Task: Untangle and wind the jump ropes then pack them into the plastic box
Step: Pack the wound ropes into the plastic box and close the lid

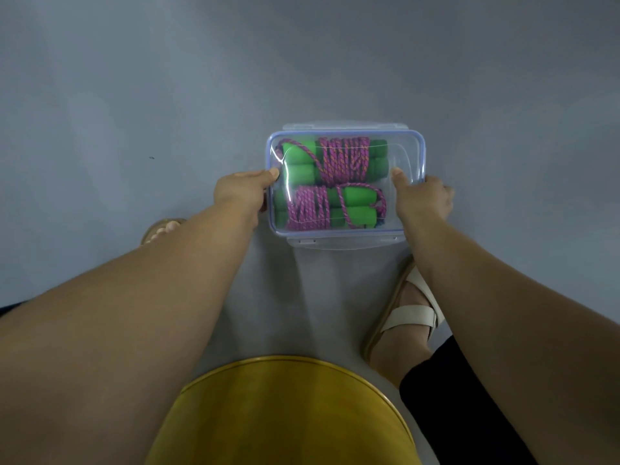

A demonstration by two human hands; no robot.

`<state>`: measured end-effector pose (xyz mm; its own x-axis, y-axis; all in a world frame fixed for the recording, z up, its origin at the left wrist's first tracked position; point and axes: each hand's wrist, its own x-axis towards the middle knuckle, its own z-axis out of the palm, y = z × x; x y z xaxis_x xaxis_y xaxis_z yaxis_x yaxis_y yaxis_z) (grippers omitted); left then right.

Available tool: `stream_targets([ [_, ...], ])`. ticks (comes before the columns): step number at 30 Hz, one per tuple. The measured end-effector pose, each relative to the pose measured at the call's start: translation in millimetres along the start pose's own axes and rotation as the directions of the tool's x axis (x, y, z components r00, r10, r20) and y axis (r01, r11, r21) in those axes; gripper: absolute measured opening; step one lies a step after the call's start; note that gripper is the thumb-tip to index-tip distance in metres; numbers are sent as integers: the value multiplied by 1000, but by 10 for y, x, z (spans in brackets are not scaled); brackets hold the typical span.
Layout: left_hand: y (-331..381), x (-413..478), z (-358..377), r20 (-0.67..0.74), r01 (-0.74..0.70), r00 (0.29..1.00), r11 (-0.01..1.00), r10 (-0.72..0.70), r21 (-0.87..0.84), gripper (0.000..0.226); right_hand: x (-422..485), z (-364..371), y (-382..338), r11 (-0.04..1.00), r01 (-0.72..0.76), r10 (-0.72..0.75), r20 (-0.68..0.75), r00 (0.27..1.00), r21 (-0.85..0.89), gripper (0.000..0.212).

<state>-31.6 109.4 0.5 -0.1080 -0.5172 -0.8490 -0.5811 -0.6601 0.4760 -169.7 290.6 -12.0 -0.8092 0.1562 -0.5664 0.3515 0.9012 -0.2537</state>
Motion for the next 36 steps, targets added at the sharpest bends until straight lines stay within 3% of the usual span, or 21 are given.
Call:
stream_targets([
  [2,19,-23,8,9,-13,1000,1000,13,-5,30,20,-43,5,1000,13,-13,6,1000,-6,61],
  [4,18,-61,35,-69,-120,989,981,132,153,31,44,-78,-7,1000,24,-24,23,999,-3,56],
  [6,-24,-158,100,-120,-219,944,855,308,470,35,47,-96,-27,999,30,-31,23,999,21,54],
  [8,-91,-295,233,-14,-300,915,706,402,642,47,33,-98,-46,999,43,-43,10,999,25,52],
  [10,-198,-405,384,146,-328,929,571,341,752,76,17,-90,-47,998,59,-59,8,998,34,47],
  [13,-285,-452,474,201,-273,957,416,208,867,124,54,-91,6,994,98,-99,15,995,56,33],
  [16,-290,-440,476,201,-267,957,357,211,895,137,103,-182,65,986,108,-118,69,991,129,32],
  [21,-247,-429,529,188,-242,963,308,195,920,137,242,-302,78,938,-12,-73,233,970,346,31],
  [26,-236,-415,532,185,-231,966,289,179,929,137,324,-310,66,914,-91,-41,312,949,395,36],
  [28,-233,-420,512,189,-236,964,275,186,932,138,264,-268,45,924,-88,-23,283,959,373,41],
  [30,-222,-466,474,192,-246,961,297,199,923,137,67,-126,105,942,-142,96,161,982,303,62],
  [31,-224,-487,466,189,-247,961,321,202,914,134,-100,-26,156,906,-250,220,125,968,341,73],
  [33,-288,-552,451,180,-234,969,392,169,890,124,-416,193,261,681,-496,409,281,868,539,78],
  [34,-342,-613,447,181,-218,976,443,125,870,120,-540,257,275,593,-540,399,365,841,597,71],
  [36,-484,-735,454,182,-146,983,569,-7,809,111,-597,294,258,608,-452,334,307,891,653,53],
])
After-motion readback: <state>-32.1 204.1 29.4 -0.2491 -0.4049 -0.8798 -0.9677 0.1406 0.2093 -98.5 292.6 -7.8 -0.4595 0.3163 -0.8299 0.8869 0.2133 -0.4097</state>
